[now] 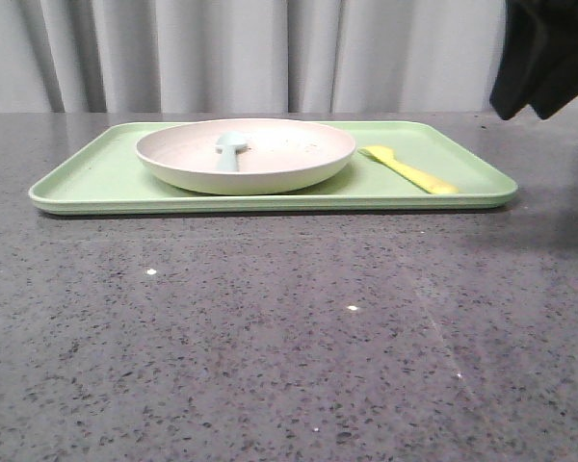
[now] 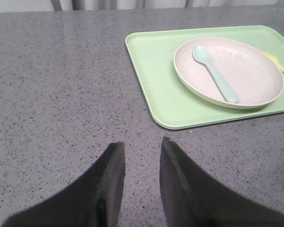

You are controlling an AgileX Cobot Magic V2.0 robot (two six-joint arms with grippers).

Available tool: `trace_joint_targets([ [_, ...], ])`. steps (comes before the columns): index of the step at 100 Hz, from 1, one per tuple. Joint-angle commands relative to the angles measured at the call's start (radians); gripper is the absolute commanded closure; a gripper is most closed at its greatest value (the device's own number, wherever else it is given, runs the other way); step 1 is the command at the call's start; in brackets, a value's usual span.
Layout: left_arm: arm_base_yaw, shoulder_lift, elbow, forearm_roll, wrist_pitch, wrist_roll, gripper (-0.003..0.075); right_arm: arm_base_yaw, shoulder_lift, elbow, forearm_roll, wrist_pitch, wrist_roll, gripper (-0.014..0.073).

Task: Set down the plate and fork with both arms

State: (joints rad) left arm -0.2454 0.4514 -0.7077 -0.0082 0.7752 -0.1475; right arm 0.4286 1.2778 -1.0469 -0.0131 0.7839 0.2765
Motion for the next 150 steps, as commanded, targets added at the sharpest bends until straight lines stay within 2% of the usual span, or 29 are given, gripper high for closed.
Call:
trace_joint_targets([
  [1, -0.005, 0.006, -0.027, -0.008, -0.084, -0.005, 0.0535, -0.005, -0.098, 0.039, -0.002, -0.109, -0.003, 0.0358],
  [12, -0.005, 0.006, -0.027, -0.008, -0.084, -0.005, 0.0535, -0.005, -0.190, 0.119, -0.016, -0.165, -0.004, 0.0369],
  [20, -0.005, 0.006, -0.027, -0.008, -0.086, -0.005, 0.0545, -0.005, -0.256, 0.171, -0.033, -0.181, -0.004, 0.0425],
  [27, -0.005, 0.006, -0.027, -0.008, -0.088, -0.005, 0.0586, -0.005, -0.311, 0.211, -0.037, -0.191, -0.004, 0.0487],
  [44, -0.005, 0.006, -0.027, -0.008, -0.092, -0.005, 0.0741, -0.005, -0.444, 0.295, -0.037, -0.225, -0.004, 0.0606],
  [55, -0.005, 0.006, -0.027, -0.010, -0.092, -0.005, 0.0741, -0.005, -0.534, 0.344, -0.039, -0.250, -0.004, 0.0648],
  [109, -0.005, -0.130, 0.141, -0.016, -0.176, -0.005, 0.0741, -0.005, -0.930, 0.550, -0.062, -0.316, -0.004, 0.0652],
  [150, -0.005, -0.243, 0.163, -0.016, -0.158, -0.005, 0.0741, -0.005, -1.017, 0.564, -0.089, -0.307, -0.004, 0.0652],
])
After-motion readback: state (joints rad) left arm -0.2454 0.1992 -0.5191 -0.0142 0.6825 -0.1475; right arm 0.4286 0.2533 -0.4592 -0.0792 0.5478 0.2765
